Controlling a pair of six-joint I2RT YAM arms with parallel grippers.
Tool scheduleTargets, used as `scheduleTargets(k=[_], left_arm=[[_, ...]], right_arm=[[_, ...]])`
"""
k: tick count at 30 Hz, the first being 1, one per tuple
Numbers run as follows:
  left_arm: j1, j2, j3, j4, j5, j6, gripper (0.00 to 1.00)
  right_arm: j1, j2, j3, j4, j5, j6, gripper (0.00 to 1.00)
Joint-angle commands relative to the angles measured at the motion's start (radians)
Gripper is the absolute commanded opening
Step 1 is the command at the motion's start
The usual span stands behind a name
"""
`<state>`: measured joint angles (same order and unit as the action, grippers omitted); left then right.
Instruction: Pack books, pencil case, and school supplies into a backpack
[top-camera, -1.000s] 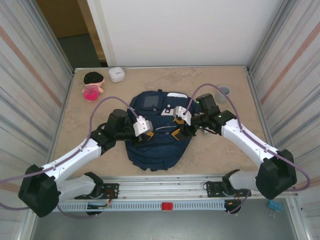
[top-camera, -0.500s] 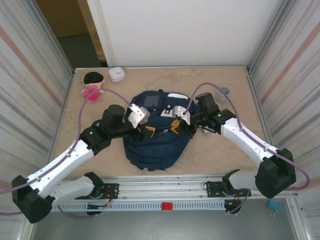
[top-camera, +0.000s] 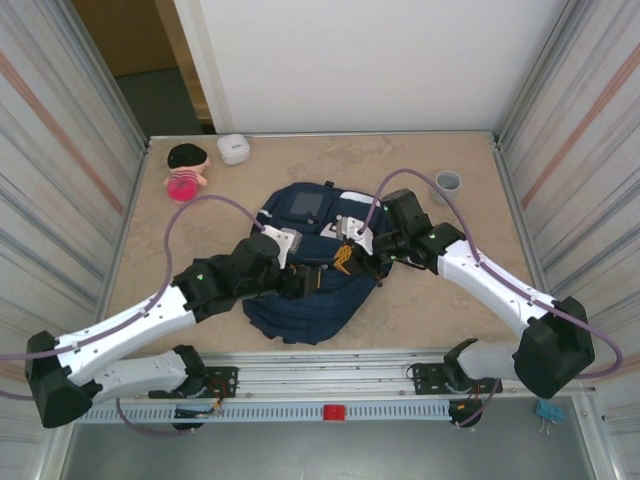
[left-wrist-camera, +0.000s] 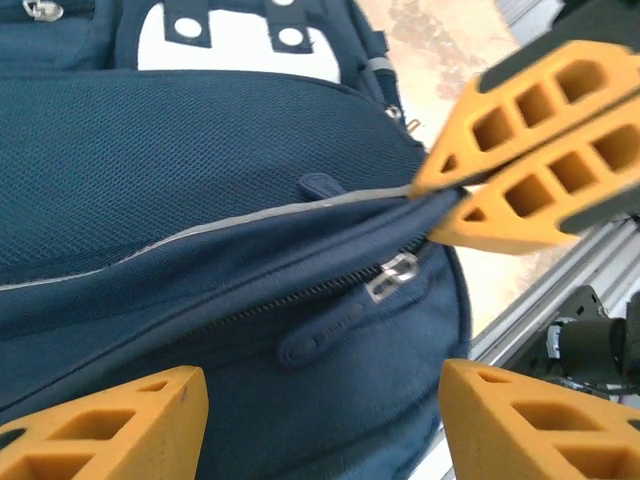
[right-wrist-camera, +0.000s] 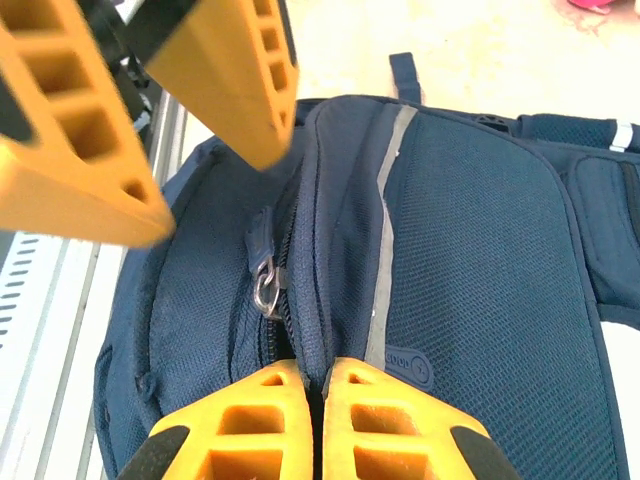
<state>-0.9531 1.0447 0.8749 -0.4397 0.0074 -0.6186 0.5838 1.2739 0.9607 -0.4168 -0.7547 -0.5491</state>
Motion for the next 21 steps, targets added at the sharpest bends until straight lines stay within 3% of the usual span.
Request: scheduleTargets(k=[1, 6, 9, 21], left_arm=[[-0.004, 0.032, 0.018, 0.062, -0.035, -0.031, 0.64], [-0.004, 0.085, 0.025, 0.117, -0.042, 0.012, 0.62], [-0.007, 0.094, 0.035, 0.170, -0.002, 0.042, 0.44], [-0.023, 0.066, 0.035, 0.149, -0.006, 0.101, 0.00]], right_arm=[[0.014, -0.030, 0.041, 0.028, -0.071, 0.035, 0.00], [0.026, -0.033, 0.040, 0.027, -0.089, 0.032, 0.00], [0.028, -0.032, 0.036, 0.022, -0.086, 0.028, 0.00], [-0.027, -0.031, 0.028, -0.010, -0.088, 0.002, 0.00]])
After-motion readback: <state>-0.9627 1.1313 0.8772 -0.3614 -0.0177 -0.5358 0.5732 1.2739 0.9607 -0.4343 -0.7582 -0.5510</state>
